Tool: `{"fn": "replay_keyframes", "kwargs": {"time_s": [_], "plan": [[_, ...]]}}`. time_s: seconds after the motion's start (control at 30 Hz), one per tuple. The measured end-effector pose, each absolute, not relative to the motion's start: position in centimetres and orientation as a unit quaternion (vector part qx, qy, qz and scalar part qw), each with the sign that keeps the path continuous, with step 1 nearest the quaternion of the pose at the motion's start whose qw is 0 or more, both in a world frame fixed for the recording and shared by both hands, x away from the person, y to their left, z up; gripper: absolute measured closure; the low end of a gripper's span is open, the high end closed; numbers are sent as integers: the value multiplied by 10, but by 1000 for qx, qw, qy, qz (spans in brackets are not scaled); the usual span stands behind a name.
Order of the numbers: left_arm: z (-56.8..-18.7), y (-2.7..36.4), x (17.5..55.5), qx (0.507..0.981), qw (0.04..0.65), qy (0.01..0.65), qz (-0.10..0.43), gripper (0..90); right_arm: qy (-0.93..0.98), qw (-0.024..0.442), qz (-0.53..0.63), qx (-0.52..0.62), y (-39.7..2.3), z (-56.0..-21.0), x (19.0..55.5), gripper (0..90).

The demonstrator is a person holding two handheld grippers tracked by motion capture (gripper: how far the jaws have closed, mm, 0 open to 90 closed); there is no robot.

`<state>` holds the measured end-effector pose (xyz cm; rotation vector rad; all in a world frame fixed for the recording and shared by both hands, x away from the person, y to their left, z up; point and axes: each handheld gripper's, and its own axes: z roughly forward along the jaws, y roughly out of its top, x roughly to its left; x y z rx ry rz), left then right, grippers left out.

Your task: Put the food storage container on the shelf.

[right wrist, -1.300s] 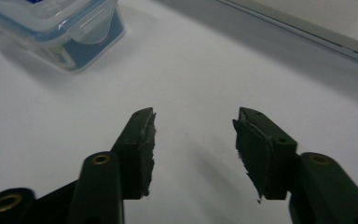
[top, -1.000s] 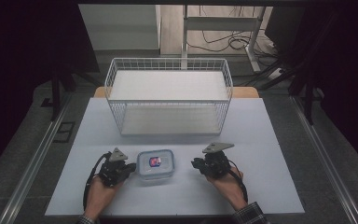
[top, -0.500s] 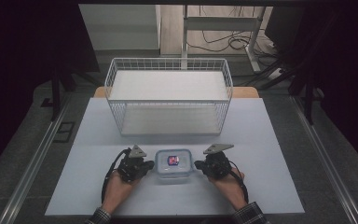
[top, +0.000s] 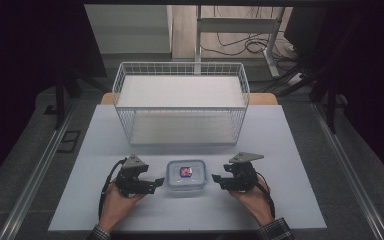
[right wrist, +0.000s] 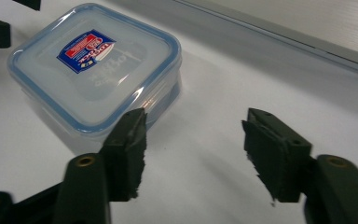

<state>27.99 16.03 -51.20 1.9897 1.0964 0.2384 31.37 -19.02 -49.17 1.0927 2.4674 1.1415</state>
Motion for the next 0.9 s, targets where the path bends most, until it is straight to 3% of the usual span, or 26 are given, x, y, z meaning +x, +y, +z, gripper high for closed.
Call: {"fn": "replay_keyframes", "kwargs": {"time_s": [0.37,0.67,0.9], "plan": [[-502,139,287,803,429,405,79,104,840,88,401,356,-168,-485,317,261],[-509,121,304,813,418,397,82,66,839,35,404,363,-145,-497,332,152],[-522,121,307,803,441,400,-11,129,843,-16,390,371,-134,-505,338,150]]}}
